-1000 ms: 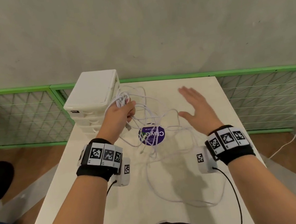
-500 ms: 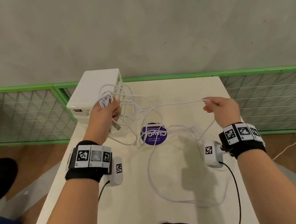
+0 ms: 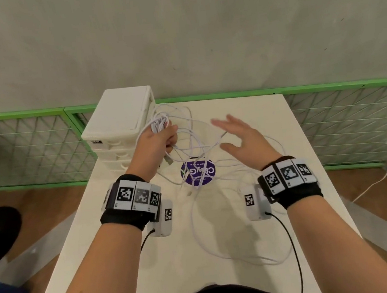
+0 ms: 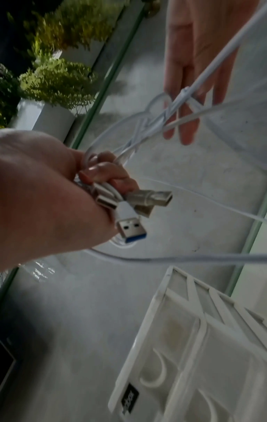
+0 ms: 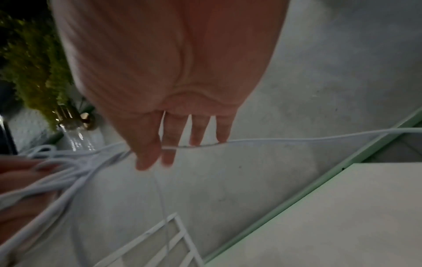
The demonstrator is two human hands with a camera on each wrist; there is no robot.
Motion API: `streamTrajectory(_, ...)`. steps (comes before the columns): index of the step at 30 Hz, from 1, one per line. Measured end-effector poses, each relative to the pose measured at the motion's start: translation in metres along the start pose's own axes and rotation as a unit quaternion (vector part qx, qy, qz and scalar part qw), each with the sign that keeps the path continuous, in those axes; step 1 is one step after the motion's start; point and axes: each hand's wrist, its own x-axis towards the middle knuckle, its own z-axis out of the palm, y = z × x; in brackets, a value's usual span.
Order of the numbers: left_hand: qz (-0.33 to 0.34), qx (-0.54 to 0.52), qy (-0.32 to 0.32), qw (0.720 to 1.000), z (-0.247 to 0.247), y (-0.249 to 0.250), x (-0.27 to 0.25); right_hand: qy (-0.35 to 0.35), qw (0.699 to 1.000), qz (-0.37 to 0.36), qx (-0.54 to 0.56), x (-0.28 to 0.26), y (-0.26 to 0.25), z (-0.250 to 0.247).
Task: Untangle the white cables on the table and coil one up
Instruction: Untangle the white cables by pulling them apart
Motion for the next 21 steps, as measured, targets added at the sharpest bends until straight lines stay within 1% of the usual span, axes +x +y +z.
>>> streamTrajectory(3, 0.010, 0.006, 0.004, 1.000, -0.001, 0.006, 0.000, 0.035, 0.994, 0.040, 0.100, -0.001, -0.004, 0.008)
streamTrajectory(6, 0.028, -0.007, 0.028, 0.999, -0.012, 0.011, 0.000, 0.090, 0.986, 0.074, 0.116, -0.003, 0.008, -0.002)
streamTrajectory(8, 0.041, -0.039, 0.056, 0.997, -0.022, 0.015, 0.000, 0.146, 0.979, 0.090, 0.105, -0.006, 0.021, -0.017)
streamTrajectory(10, 0.051, -0.080, 0.081, 0.992, -0.036, 0.021, 0.001, 0.203, 0.968, 0.127, 0.074, -0.011, 0.042, -0.035)
streamTrajectory(12, 0.063, -0.107, 0.091, 0.988, -0.048, 0.027, 0.003, 0.254, 0.949, 0.179, 0.053, -0.018, 0.067, -0.048)
streamTrajectory(14, 0.073, -0.096, 0.094, 0.988, -0.050, 0.031, 0.003, 0.275, 0.929, 0.245, 0.033, -0.027, 0.087, -0.051)
streamTrajectory(16, 0.077, -0.065, 0.092, 0.991, -0.044, 0.030, 0.002, 0.259, 0.912, 0.319, 0.010, -0.037, 0.096, -0.045)
streamTrajectory(18, 0.073, -0.019, 0.087, 0.993, -0.034, 0.026, 0.000, 0.192, 0.904, 0.379, -0.035, -0.042, 0.093, -0.035)
streamTrajectory(19, 0.068, 0.006, 0.083, 0.994, -0.029, 0.024, 0.000, 0.157, 0.910, 0.380, -0.049, -0.041, 0.089, -0.030)
streamTrajectory(20, 0.061, 0.023, 0.075, 0.995, -0.024, 0.023, 0.000, 0.134, 0.926, 0.351, -0.045, -0.038, 0.082, -0.026)
streamTrajectory(21, 0.053, 0.032, 0.066, 0.996, -0.019, 0.021, 0.000, 0.121, 0.947, 0.296, -0.026, -0.034, 0.072, -0.023)
